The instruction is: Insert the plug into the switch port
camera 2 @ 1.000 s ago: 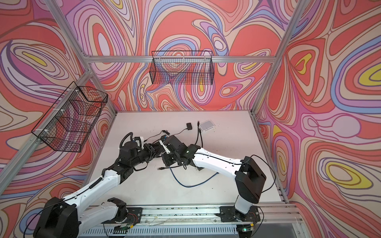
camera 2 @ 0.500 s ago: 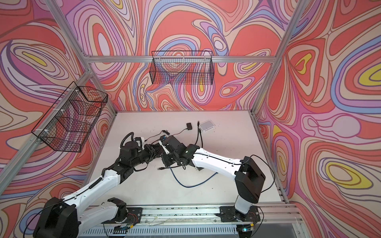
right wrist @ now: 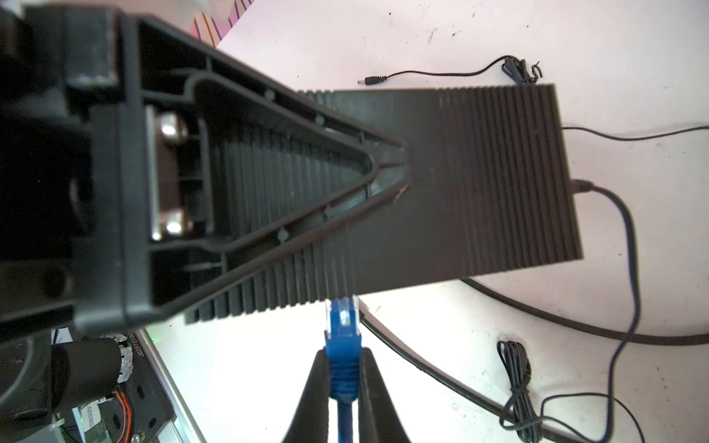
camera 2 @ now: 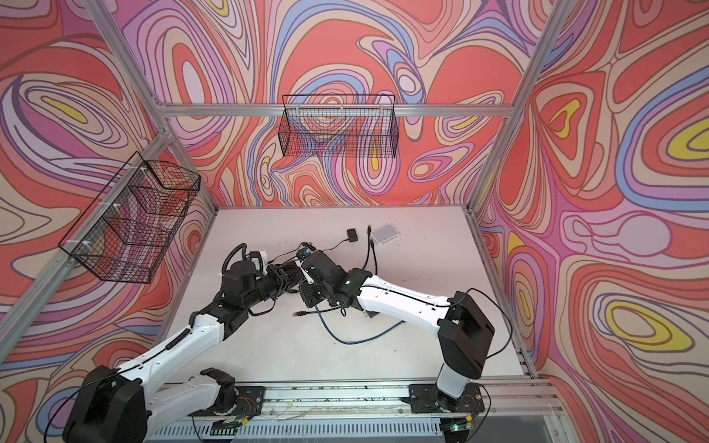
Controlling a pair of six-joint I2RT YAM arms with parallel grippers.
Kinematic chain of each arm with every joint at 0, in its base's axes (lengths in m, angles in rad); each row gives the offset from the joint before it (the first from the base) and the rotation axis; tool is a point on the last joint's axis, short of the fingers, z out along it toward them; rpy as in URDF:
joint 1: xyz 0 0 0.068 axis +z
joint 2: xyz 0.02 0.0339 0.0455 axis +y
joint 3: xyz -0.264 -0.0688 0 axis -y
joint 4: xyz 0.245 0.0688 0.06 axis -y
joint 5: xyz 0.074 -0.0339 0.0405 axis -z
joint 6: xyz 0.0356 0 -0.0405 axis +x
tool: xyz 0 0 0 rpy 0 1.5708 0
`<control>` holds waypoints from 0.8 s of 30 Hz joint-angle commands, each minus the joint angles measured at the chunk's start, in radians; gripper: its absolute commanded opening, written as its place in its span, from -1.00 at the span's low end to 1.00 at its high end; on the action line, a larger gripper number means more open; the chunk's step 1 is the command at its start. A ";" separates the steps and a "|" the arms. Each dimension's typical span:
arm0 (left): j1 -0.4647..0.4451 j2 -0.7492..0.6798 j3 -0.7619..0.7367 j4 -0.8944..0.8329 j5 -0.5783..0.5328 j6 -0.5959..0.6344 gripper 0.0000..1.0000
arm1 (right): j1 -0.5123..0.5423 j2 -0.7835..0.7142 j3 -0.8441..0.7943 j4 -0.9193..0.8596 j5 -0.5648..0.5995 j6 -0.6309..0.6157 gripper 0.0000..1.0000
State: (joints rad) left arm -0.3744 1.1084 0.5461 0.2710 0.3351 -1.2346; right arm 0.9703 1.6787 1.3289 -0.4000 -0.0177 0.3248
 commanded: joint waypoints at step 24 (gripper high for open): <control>-0.150 0.050 0.045 -0.131 0.264 0.055 -0.97 | 0.009 0.038 0.115 0.393 -0.029 -0.052 -1.00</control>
State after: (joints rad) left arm -0.4072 1.1362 0.5896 0.2024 0.3660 -1.1561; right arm 0.9691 1.7012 1.3926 -0.5198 -0.0231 0.2535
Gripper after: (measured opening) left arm 0.285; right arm 0.112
